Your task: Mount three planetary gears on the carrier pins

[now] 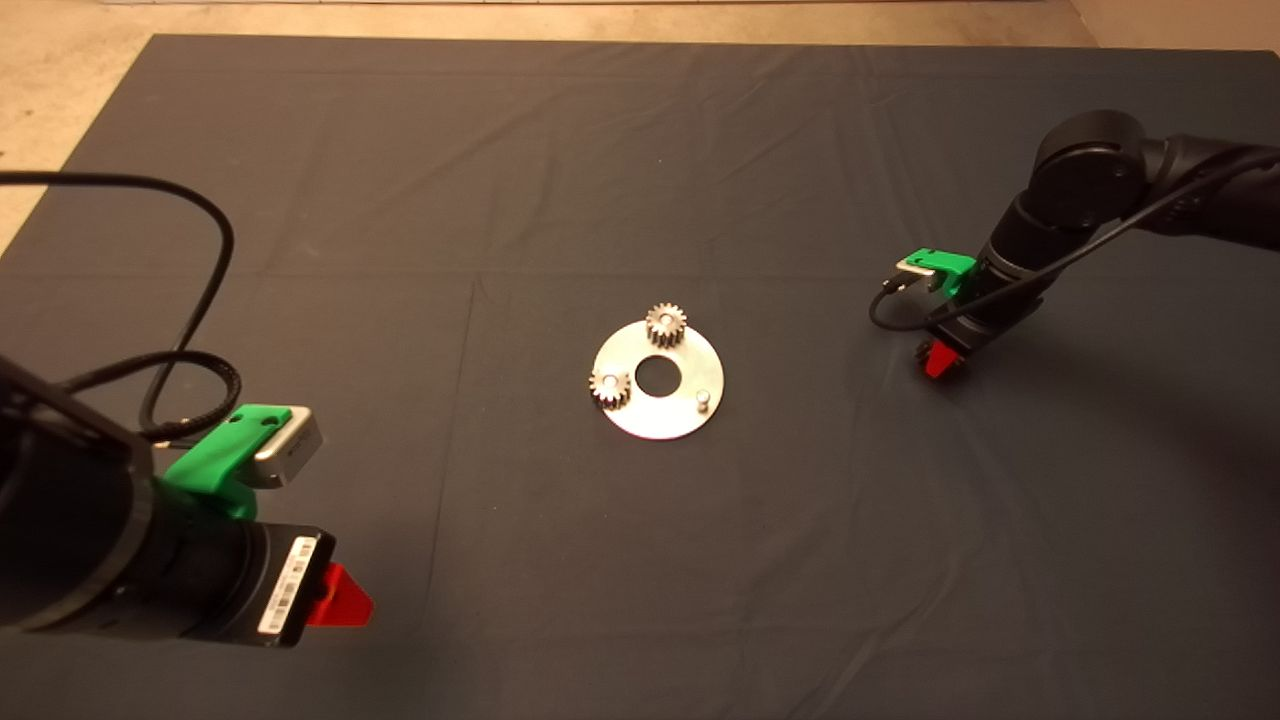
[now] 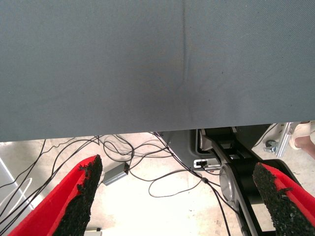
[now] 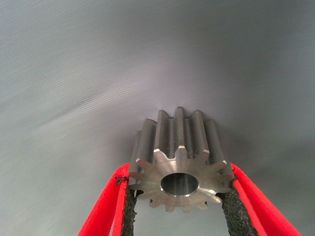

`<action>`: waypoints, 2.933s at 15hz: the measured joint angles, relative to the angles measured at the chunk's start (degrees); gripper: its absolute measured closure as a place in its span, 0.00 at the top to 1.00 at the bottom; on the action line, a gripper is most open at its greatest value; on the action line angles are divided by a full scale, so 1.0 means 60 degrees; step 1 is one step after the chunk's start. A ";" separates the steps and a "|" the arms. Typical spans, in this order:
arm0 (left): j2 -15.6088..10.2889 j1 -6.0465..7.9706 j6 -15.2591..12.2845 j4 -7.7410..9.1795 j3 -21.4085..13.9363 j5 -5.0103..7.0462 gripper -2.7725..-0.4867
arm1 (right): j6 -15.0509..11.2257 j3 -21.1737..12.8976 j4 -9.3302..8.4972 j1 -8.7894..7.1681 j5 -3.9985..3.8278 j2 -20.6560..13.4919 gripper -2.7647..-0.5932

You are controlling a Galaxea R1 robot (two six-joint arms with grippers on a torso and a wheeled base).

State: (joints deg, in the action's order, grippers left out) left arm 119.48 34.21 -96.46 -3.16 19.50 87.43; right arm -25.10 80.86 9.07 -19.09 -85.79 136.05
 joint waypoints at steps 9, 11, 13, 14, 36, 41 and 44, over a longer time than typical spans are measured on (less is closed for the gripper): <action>0.0002 -0.0002 -0.0005 0.0004 -0.0018 -0.0003 0.74 | -0.0248 -0.0388 -0.0860 -0.1764 -0.0259 0.0683 0.21; 0.0000 -0.0002 -0.0006 0.0007 -0.0018 0.0000 0.74 | -0.0404 -0.0366 -0.1223 -0.1995 -0.0259 0.1122 0.21; -0.0004 -0.0002 -0.0006 0.0008 -0.0018 -0.0001 0.74 | -0.0499 -0.0124 -0.1531 -0.2112 -0.0256 0.1681 0.21; 0.0000 -0.0002 -0.0006 0.0008 -0.0018 -0.0002 0.74 | -0.0549 0.0053 -0.1668 -0.2129 -0.0259 0.2008 0.21; -0.0024 -0.0167 0.0002 0.0035 -0.0022 0.0000 0.74 | -0.0616 0.0146 -0.1828 -0.1866 -0.0282 0.4976 0.20; -0.0024 -0.0167 0.0004 0.0036 -0.0022 -0.0002 0.74 | -0.0574 -0.0224 -0.1212 -0.1478 -0.0286 0.4972 0.20; -0.0024 -0.0171 0.0008 0.0037 -0.0022 0.0000 0.74 | -0.0483 -0.0417 -0.0879 -0.1356 -0.0282 0.4975 0.20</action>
State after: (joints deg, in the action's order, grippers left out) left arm 119.34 33.18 -96.42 -2.94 19.37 87.43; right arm -28.00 78.36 3.79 -27.23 -87.48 165.90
